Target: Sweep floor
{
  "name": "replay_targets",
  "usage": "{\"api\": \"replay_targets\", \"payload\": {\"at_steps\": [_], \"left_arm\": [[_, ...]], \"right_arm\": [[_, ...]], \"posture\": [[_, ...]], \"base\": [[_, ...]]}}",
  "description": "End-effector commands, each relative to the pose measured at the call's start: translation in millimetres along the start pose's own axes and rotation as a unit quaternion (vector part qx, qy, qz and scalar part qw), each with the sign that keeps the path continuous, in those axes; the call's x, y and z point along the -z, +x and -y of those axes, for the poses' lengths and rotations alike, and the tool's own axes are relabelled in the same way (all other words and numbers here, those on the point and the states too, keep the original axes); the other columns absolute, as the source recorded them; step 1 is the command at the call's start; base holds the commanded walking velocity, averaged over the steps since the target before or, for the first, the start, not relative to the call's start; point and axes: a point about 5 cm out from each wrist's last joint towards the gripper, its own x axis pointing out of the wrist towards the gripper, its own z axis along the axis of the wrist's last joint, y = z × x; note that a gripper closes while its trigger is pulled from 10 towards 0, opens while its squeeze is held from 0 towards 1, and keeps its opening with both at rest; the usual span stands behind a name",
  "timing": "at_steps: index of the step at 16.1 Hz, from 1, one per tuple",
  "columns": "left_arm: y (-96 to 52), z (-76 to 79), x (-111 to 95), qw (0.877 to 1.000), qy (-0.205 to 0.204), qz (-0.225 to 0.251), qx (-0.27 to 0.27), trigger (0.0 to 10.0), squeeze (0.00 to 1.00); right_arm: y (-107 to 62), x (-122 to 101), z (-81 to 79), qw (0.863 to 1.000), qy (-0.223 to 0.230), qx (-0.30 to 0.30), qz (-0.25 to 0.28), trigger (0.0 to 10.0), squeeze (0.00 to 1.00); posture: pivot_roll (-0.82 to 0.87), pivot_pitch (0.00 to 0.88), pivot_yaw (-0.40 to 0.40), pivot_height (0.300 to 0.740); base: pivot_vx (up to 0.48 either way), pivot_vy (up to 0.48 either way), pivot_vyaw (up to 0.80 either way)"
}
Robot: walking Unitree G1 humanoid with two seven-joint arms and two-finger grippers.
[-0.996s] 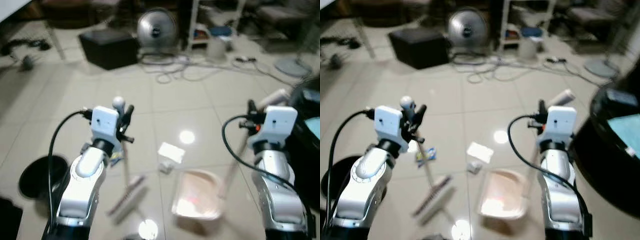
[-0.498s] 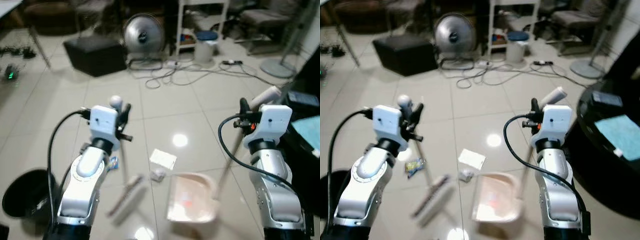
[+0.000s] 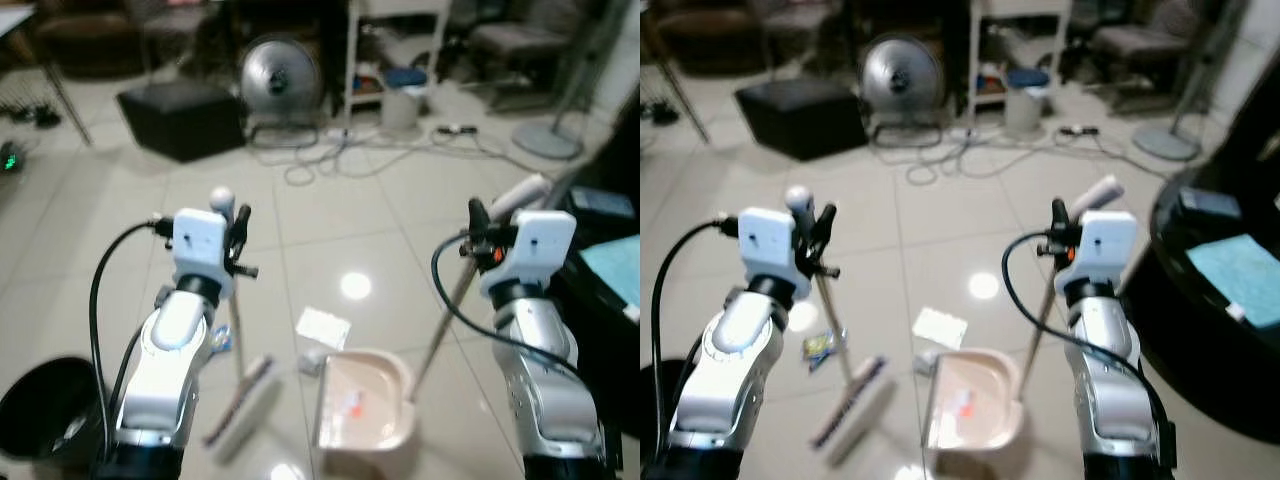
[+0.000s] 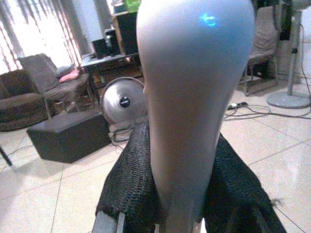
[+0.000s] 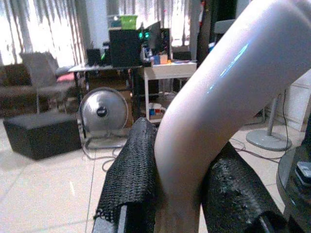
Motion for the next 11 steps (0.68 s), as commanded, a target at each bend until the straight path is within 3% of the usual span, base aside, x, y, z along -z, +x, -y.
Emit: {"api": "replay_targets", "payload": {"at_steps": [1, 11], "left_arm": [[1.9, 4.8, -7.2, 1.000, -0.007, 0.018, 0.006, 10.0, 0.00], [3.0, 3.9, -7.5, 1.000, -0.008, 0.022, 0.007, 10.0, 0.00]], "right_arm": [[1.3, -6.1, 4.5, 1.000, -0.012, 0.006, 0.017, 10.0, 0.00], [-0.4, -2.8, 4.5, 1.000, -0.018, 0.004, 0.011, 10.0, 0.00]], "posture": [[0.02, 0.007, 0.025, 0.740], [0.02, 0.001, 0.033, 0.740]], "base": [[0.307, 0.000, 0.00], [0.342, 0.000, 0.00]]}}
